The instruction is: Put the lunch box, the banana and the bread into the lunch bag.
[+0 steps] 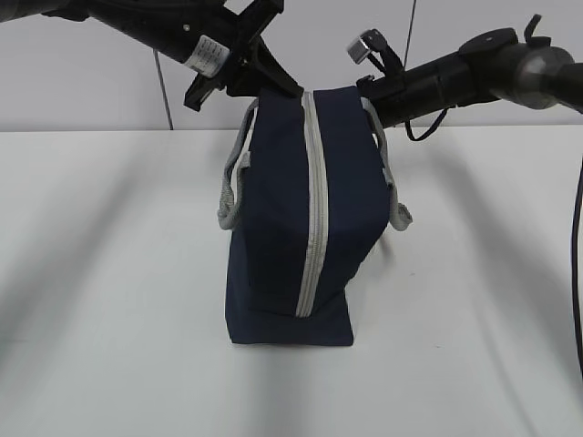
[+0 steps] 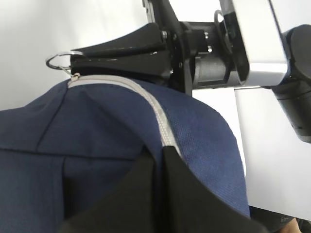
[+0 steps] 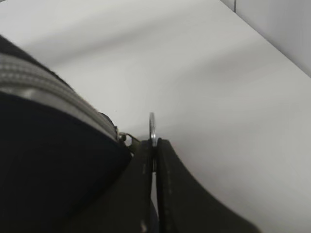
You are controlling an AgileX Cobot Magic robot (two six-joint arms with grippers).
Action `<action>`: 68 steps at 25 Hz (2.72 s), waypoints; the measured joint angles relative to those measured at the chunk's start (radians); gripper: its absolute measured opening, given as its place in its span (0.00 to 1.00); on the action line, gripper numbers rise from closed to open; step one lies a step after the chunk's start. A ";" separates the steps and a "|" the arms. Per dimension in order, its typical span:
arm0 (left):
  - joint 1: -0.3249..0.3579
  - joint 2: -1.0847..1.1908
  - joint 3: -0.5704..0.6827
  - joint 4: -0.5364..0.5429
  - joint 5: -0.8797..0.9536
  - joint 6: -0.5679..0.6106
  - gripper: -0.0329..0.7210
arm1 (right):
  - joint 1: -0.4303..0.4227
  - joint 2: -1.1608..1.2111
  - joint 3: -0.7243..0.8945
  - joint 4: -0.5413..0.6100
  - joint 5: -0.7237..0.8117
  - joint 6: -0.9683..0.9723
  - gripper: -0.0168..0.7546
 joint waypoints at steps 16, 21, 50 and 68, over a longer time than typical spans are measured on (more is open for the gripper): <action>0.020 -0.019 -0.009 0.055 0.014 0.072 0.66 | -0.057 0.011 -0.105 0.236 0.046 0.200 0.59; 0.037 -0.105 -0.009 0.224 -0.026 0.035 0.67 | -0.112 0.007 -0.178 0.216 0.054 0.472 0.60; -0.032 -0.613 0.398 0.723 0.149 -0.156 0.58 | -0.005 -0.992 0.818 -0.723 0.080 1.240 0.60; -0.040 -1.384 1.176 0.819 -0.003 -0.156 0.58 | -0.005 -1.829 1.485 -0.824 -0.028 1.262 0.61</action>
